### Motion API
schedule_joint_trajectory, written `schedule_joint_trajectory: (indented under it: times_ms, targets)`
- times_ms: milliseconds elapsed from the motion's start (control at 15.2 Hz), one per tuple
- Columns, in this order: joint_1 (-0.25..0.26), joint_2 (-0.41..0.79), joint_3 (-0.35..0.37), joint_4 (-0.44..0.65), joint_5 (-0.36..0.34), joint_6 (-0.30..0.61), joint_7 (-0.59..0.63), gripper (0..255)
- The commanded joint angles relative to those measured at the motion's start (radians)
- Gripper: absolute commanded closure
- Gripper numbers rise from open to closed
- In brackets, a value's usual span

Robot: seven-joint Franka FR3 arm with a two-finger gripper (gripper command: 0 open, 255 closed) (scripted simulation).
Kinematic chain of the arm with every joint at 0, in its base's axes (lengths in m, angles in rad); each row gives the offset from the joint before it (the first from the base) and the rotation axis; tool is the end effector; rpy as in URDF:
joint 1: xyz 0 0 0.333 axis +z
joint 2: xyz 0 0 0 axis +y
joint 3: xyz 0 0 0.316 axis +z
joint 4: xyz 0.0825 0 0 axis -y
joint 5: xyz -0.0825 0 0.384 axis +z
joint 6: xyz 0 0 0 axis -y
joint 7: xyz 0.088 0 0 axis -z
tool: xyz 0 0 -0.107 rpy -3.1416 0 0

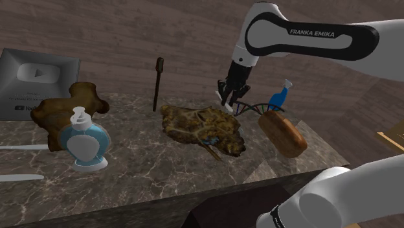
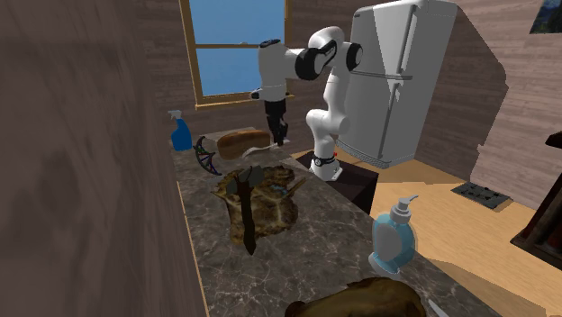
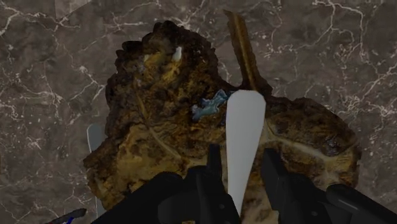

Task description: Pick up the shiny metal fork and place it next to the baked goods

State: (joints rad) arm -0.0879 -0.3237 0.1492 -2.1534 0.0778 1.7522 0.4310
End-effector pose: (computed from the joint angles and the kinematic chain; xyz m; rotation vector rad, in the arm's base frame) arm 0.4487 0.0402 0.5250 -3.0690 0.6163 0.1330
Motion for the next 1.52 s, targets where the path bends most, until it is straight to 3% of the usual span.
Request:
schedule_joint_trajectory:
  times_ms: [0, 726, 1452]
  targets:
    - [-0.017, -0.038, -0.031, -0.035, -0.009, -0.004, -0.047, 255]
    - [-0.123, -0.163, -0.221, -0.143, -0.109, -0.027, -0.303, 255]
    - [-0.233, -0.153, -0.425, -0.117, -0.226, -0.028, -0.569, 255]
